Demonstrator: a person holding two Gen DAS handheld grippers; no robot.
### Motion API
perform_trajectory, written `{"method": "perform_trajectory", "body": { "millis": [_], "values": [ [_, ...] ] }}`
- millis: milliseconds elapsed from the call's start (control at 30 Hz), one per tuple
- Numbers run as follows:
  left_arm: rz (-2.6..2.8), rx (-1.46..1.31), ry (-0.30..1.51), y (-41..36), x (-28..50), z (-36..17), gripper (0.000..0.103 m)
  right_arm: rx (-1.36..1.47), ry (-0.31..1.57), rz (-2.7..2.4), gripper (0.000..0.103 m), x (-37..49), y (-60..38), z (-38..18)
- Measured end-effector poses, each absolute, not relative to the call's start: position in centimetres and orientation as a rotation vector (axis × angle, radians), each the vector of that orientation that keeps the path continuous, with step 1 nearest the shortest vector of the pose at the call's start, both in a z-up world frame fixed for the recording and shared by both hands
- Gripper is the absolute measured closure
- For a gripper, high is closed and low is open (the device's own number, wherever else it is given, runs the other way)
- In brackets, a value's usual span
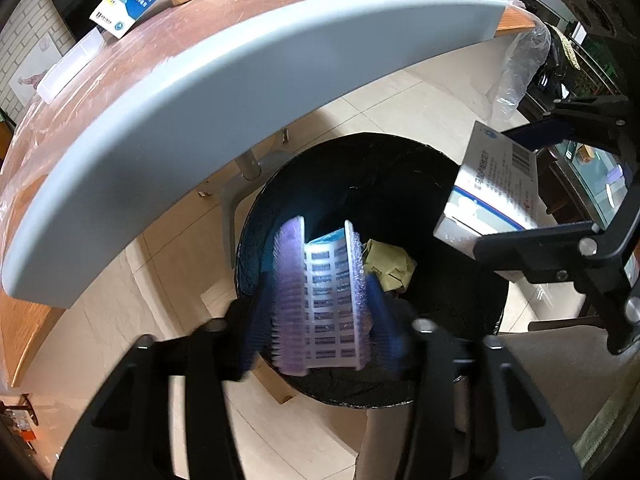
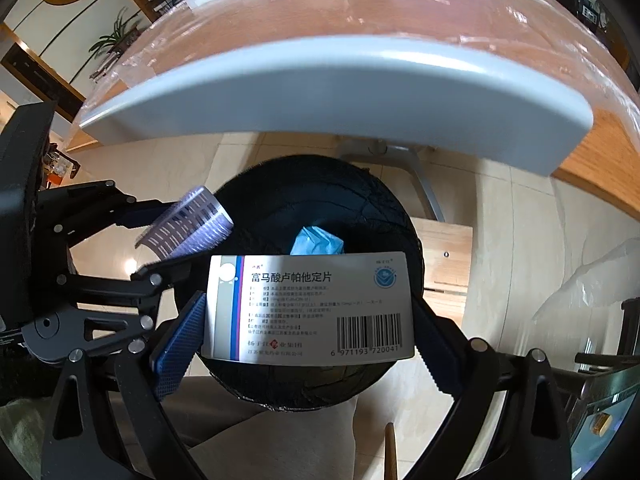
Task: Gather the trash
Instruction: 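Lower the comb rack with the left tool while the right tool lowers the medicine box into the bin, then open both tools over the bin, releasing the comb rack and medicine box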
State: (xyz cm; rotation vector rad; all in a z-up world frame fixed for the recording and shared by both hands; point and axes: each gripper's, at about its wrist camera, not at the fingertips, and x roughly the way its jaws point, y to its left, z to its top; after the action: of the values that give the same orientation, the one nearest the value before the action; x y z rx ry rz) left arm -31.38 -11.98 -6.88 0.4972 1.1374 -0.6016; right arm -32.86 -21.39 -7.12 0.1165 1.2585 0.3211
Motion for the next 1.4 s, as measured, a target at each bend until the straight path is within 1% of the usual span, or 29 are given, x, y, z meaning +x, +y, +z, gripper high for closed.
{"method": "perform_trajectory", "body": {
  "millis": [33,167,267,533,600,700,800,833,867,900,933,967,1000,1100,1267,1400],
  "values": [
    [-0.595,0.502,1.120,-11.9,-31.4,-6.7,0.029,0.109,1.262,0.318,0.008,-32.8,-21.3,-7.1],
    [-0.601,0.503,1.108,-11.7,-31.5,-6.3,0.028,0.088,1.270,0.304,0.008,-32.9,-21.2,-7.2],
    [-0.597,0.504,1.112,-11.7,-31.3,-6.3,0.028,0.099,1.265,0.304,0.005,-32.8,-21.5,-7.1],
    [-0.596,0.492,1.113,-11.2,-31.0,-5.9,0.028,0.143,1.231,0.296,0.005,-32.7,-22.7,-5.9],
    [-0.599,0.482,1.103,-11.0,-31.0,-5.2,0.028,0.153,1.191,0.289,0.005,-33.1,-23.0,-4.7],
    [-0.618,0.456,1.064,-10.6,-31.6,-3.0,0.028,0.161,1.091,0.277,0.005,-34.1,-23.8,-1.5],
    [-0.643,0.408,0.984,-10.2,-32.3,0.7,0.028,0.171,0.967,0.269,0.005,-34.8,-24.6,2.7],
    [-0.648,0.393,0.955,-10.1,-32.3,1.9,0.024,0.173,0.921,0.268,0.004,-34.9,-24.8,4.1],
    [-0.647,0.379,0.915,-9.9,-32.3,3.3,0.018,0.179,0.865,0.270,0.004,-35.0,-25.1,5.5],
    [-0.634,0.364,0.855,-9.6,-32.3,4.9,0.008,0.196,0.783,0.292,0.004,-35.1,-25.5,7.1],
    [-0.615,0.352,0.796,-9.3,-32.1,6.3,0.003,0.208,0.689,0.326,0.004,-35.3,-25.9,8.7],
    [-0.582,0.341,0.728,-8.9,-31.6,7.7,0.002,0.199,0.649,0.329,0.004,-35.2,-25.9,9.4],
    [-0.556,0.336,0.695,-8.7,-31.1,8.4,0.002,0.180,0.623,0.309,0.004,-34.8,-25.9,10.1],
    [-0.439,0.310,0.665,-8.1,-28.2,9.6,0.002,0.166,0.653,0.237,0.004,-32.4,-25.8,10.7],
    [-0.341,0.213,0.707,-6.6,-22.9,10.0,0.002,0.096,0.694,0.082,0.004,-29.1,-25.9,9.9],
    [-0.317,0.164,0.760,-5.3,-20.1,9.3,0.002,0.091,0.750,0.081,0.004,-26.1,-26.8,8.5]
  ]
}}
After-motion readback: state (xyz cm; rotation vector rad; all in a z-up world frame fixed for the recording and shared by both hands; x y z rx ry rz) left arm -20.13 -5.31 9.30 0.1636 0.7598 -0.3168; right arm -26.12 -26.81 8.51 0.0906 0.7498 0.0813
